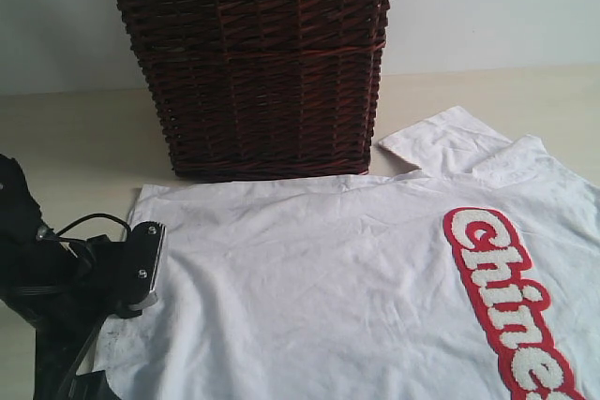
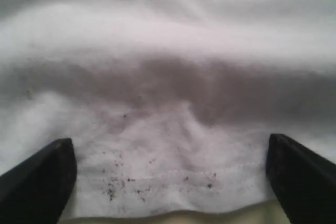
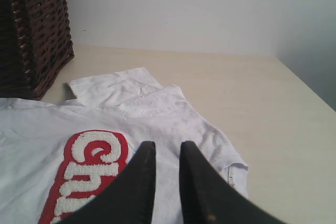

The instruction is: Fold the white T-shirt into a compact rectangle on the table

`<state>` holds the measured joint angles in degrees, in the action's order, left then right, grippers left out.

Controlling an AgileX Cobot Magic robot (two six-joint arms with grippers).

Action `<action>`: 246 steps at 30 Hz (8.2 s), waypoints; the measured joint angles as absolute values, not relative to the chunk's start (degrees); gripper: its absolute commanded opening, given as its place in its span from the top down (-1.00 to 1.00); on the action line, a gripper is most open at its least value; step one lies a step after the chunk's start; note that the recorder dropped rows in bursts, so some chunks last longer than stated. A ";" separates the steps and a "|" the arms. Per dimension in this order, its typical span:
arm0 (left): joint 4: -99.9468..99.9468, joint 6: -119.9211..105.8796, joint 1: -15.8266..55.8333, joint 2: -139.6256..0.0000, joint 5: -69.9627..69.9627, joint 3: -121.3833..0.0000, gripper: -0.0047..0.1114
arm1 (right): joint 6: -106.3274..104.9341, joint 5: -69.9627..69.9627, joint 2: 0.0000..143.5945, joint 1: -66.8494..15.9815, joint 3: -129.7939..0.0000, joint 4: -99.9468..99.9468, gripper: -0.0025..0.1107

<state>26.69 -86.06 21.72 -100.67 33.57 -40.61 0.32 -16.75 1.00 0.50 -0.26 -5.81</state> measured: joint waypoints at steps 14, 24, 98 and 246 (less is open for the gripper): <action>26.79 -86.16 21.72 -100.67 33.57 -40.61 -0.70 | 0.32 -16.75 1.00 0.50 -0.26 -5.81 0.65; 25.23 -84.05 21.72 -100.13 34.12 -40.87 -0.70 | 0.32 -16.75 1.00 0.50 -0.26 -5.81 0.65; 24.49 -83.89 22.64 -97.92 35.26 -38.16 -0.70 | -10.08 -15.75 17.07 0.50 -2.20 -5.55 0.65; 24.61 -84.12 22.64 -97.95 35.14 -38.16 -0.70 | -114.68 -47.27 109.62 25.93 -57.04 6.74 -0.51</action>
<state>24.61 -84.12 22.64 -97.95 35.14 -38.16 -114.68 -47.27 109.62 25.93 -57.04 6.74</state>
